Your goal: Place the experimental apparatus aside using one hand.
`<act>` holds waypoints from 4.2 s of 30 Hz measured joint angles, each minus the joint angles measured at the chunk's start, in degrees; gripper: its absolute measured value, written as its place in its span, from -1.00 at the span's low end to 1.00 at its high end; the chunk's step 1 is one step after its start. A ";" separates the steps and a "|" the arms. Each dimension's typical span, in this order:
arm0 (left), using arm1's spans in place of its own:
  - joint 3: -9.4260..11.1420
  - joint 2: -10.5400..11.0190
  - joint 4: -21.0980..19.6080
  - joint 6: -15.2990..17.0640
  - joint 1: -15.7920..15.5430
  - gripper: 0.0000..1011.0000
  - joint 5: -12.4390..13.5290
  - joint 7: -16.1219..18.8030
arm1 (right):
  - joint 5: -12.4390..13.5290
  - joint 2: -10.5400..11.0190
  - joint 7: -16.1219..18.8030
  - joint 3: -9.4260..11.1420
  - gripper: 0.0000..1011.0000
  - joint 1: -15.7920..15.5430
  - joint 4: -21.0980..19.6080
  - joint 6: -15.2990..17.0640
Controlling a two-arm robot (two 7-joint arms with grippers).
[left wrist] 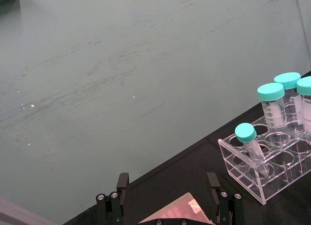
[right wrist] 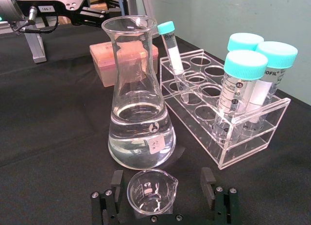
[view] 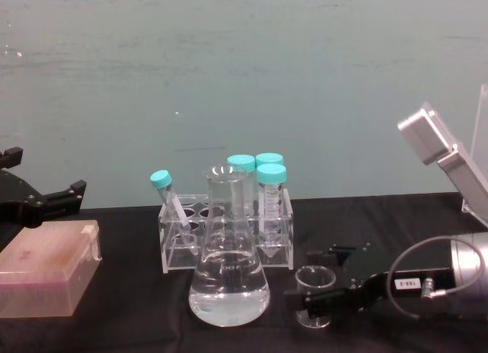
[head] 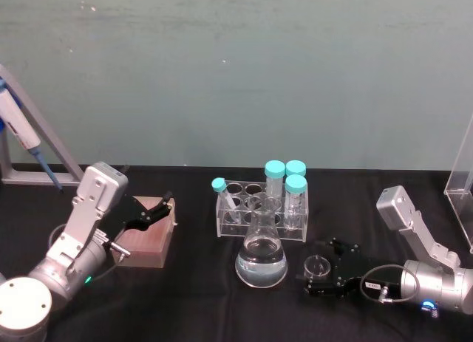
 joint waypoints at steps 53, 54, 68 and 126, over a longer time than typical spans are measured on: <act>0.00 0.00 0.00 0.00 0.00 0.98 0.00 0.00 | 0.15 0.04 -0.03 0.00 0.00 -0.09 -0.11 -0.11; 0.00 0.00 0.00 0.00 0.00 0.98 0.00 0.00 | 0.15 0.04 -0.02 0.00 0.00 -0.09 -0.10 -0.11; 0.00 0.00 0.00 0.00 0.00 0.98 0.00 0.00 | -1.25 1.37 -4.00 0.98 -0.01 -2.09 -4.32 -1.02; 0.00 0.00 0.00 0.00 0.00 0.98 0.00 0.00 | -6.31 -5.22 -36.12 18.41 -0.01 -1.81 0.72 3.61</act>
